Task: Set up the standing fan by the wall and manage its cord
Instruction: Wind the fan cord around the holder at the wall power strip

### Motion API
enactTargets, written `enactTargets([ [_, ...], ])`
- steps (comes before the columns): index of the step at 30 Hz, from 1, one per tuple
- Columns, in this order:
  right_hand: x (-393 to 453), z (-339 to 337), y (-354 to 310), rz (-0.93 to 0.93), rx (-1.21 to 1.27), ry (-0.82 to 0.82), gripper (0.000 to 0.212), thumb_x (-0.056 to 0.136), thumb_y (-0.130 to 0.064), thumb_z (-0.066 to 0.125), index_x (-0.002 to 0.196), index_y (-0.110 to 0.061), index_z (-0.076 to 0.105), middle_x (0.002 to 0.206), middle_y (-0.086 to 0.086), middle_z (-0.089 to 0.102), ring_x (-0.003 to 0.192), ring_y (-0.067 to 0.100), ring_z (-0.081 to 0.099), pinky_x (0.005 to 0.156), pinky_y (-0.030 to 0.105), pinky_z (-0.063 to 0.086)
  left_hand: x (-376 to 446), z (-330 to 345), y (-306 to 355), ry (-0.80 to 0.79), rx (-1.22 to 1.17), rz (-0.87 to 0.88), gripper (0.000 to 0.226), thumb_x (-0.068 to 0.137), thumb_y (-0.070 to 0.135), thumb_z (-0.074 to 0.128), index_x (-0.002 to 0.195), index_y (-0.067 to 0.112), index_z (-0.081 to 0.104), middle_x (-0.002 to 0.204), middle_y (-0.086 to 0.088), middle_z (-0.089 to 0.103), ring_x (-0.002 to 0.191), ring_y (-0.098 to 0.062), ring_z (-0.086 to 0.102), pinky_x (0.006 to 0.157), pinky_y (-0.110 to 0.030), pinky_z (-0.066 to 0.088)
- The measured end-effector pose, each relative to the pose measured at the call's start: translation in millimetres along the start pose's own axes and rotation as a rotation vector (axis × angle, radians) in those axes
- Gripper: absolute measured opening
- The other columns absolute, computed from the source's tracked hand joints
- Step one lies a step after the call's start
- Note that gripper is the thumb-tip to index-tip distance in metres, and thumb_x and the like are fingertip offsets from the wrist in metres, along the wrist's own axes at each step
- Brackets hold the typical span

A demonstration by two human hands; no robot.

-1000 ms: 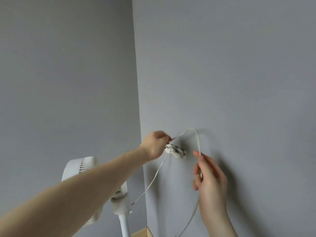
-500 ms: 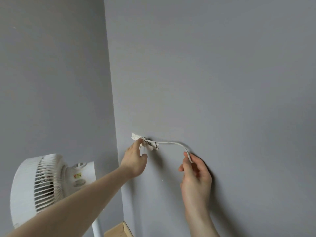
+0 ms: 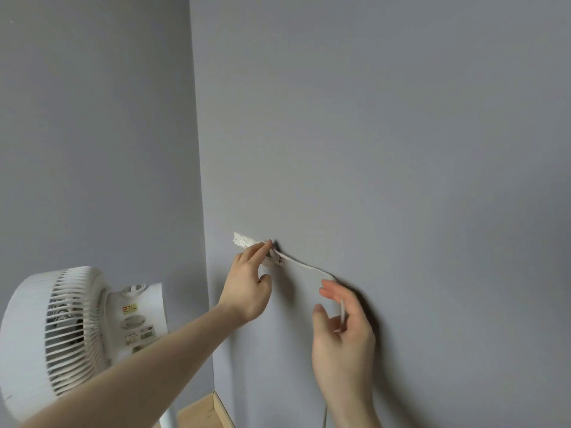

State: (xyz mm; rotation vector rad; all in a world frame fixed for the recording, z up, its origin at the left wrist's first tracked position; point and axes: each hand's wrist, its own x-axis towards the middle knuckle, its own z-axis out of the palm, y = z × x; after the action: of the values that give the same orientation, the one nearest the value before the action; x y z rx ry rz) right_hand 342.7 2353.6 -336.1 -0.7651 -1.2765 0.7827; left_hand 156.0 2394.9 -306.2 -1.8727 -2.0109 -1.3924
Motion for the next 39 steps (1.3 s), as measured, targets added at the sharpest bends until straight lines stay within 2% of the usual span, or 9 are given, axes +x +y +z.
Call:
enactTargets([
  [4,-9,10,23,0.064,-0.213,-0.09,0.046,0.083,-0.011,0.069,0.11,-0.048,0.061,0.097,-0.026,0.065,0.073,0.011,0.06,0.065,0.01,0.045,-1,7,-6,-0.002,0.041,0.016,0.075,0.085,-0.001,0.047,0.155,0.024,0.038,0.152,0.009,0.037,0.134,-0.017,0.031,0.108,-0.018,0.024],
  [7,-13,17,37,0.126,-0.293,-0.176,0.051,0.081,-0.01,0.067,0.122,-0.04,0.063,0.115,-0.021,0.063,0.078,0.006,0.061,0.069,0.011,0.043,-3,11,-10,-0.005,0.074,0.054,0.079,0.078,0.0,0.049,0.153,0.025,0.042,0.15,0.01,0.031,0.131,-0.019,0.035,0.108,-0.025,0.033],
  [10,-14,24,46,0.179,-0.309,-0.222,0.055,0.08,-0.009,0.066,0.128,-0.036,0.063,0.116,-0.022,0.059,0.081,0.002,0.062,0.07,0.008,0.043,-5,13,-12,0.009,0.043,0.06,0.082,0.075,0.0,0.05,0.152,0.027,0.043,0.152,0.014,0.025,0.131,-0.017,0.035,0.109,-0.029,0.038],
  [15,-13,30,59,0.218,-0.322,-0.249,0.053,0.083,-0.015,0.067,0.132,-0.034,0.061,0.126,-0.02,0.061,0.106,-0.002,0.06,0.087,0.018,0.044,-31,17,-11,0.149,-0.231,-0.013,0.081,0.075,-0.007,0.048,0.146,0.032,0.049,0.148,0.024,0.032,0.136,0.006,0.029,0.113,-0.029,0.034],
  [19,-14,37,69,0.203,-0.377,-0.263,0.059,0.084,-0.019,0.066,0.141,-0.032,0.055,0.139,-0.014,0.056,0.129,0.005,0.05,0.103,0.021,0.04,-52,22,-16,0.247,-0.39,-0.096,0.079,0.074,-0.005,0.045,0.144,0.033,0.049,0.144,0.023,0.041,0.138,-0.006,0.039,0.106,-0.022,0.038],
  [22,-18,46,77,0.195,-0.424,-0.303,0.062,0.087,-0.014,0.063,0.146,-0.03,0.049,0.144,-0.014,0.049,0.123,0.004,0.052,0.099,0.02,0.039,-64,21,-26,0.254,-0.453,-0.167,0.077,0.078,-0.011,0.047,0.141,0.033,0.051,0.14,0.022,0.042,0.133,-0.004,0.041,0.105,-0.023,0.039],
  [28,-25,62,91,0.146,-0.515,-0.295,0.065,0.087,-0.009,0.06,0.149,-0.026,0.045,0.15,-0.015,0.041,0.134,0.006,0.045,0.111,0.031,0.041,-67,14,-66,0.177,-0.42,-0.281,0.068,0.075,0.01,0.053,0.139,0.032,0.05,0.134,0.024,0.044,0.13,-0.008,0.043,0.102,-0.027,0.041],
  [33,-32,78,89,0.156,-0.553,-0.311,0.069,0.088,-0.009,0.062,0.152,-0.021,0.041,0.155,-0.015,0.037,0.145,0.005,0.032,0.113,0.017,0.025,-43,2,-89,0.147,-0.429,-0.334,0.065,0.081,0.014,0.057,0.144,0.028,0.047,0.139,0.015,0.046,0.131,-0.013,0.045,0.109,-0.036,0.042],
  [39,-36,96,98,0.188,-0.536,-0.266,0.071,0.087,-0.008,0.063,0.153,-0.02,0.039,0.158,-0.013,0.034,0.147,0.005,0.029,0.12,0.036,0.031,-34,8,-112,0.017,-0.443,-0.409,0.06,0.09,0.018,0.055,0.148,0.027,0.045,0.15,0.008,0.045,0.139,-0.019,0.04,0.112,-0.034,0.036],
])
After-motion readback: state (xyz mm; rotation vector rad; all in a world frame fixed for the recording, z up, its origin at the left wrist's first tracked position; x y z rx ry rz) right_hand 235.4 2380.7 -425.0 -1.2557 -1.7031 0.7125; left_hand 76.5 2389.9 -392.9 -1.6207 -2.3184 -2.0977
